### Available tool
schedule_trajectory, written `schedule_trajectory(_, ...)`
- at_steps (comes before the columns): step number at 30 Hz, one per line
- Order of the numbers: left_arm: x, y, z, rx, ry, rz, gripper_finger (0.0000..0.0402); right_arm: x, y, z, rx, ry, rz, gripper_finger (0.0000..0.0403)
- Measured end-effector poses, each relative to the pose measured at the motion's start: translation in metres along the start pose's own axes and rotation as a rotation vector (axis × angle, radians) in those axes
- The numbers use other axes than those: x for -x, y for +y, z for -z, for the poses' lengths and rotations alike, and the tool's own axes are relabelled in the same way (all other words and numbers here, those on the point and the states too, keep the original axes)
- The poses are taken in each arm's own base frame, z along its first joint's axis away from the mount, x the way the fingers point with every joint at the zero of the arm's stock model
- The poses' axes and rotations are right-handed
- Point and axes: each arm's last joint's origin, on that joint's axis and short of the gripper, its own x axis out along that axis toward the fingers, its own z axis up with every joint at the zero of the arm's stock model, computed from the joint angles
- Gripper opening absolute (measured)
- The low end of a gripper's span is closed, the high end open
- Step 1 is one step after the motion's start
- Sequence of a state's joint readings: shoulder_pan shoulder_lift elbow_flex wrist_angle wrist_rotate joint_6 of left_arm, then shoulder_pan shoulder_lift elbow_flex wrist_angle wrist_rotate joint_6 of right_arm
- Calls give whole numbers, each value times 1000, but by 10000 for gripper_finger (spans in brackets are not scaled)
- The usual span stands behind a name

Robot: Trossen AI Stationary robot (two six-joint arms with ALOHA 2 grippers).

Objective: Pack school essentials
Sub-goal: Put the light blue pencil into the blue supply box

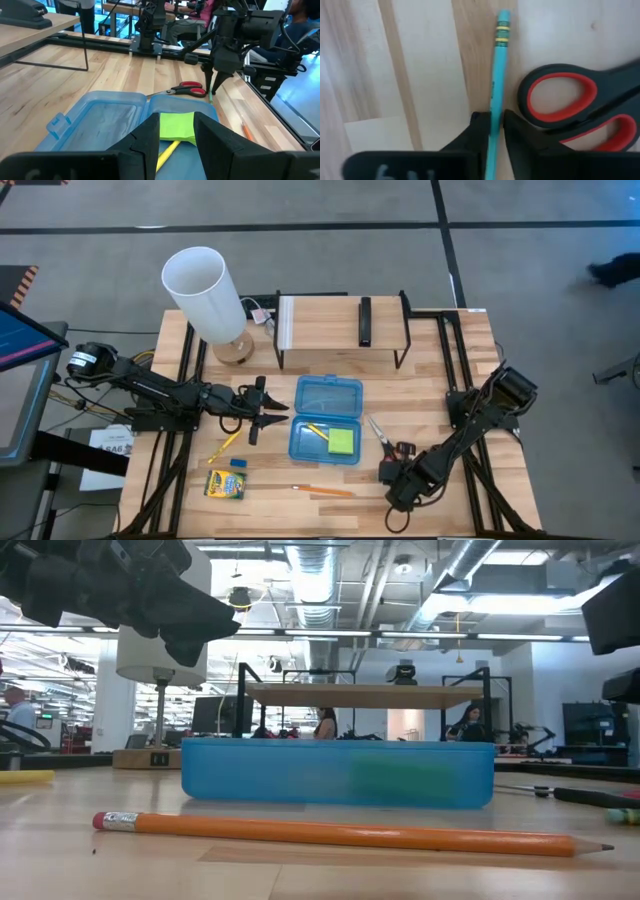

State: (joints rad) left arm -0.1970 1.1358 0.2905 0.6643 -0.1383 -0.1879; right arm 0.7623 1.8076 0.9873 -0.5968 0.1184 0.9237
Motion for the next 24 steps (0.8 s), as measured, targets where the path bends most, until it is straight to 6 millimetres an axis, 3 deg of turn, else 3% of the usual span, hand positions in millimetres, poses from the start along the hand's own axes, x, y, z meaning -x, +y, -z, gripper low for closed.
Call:
schedule_trajectory(10,0,0,0,0,0,0,108,1,-2,-3,0,7,-10,8)
schedule_trajectory(24,0,0,0,-4,1,0,108,27,-10,-5,-15,-20,-54,1)
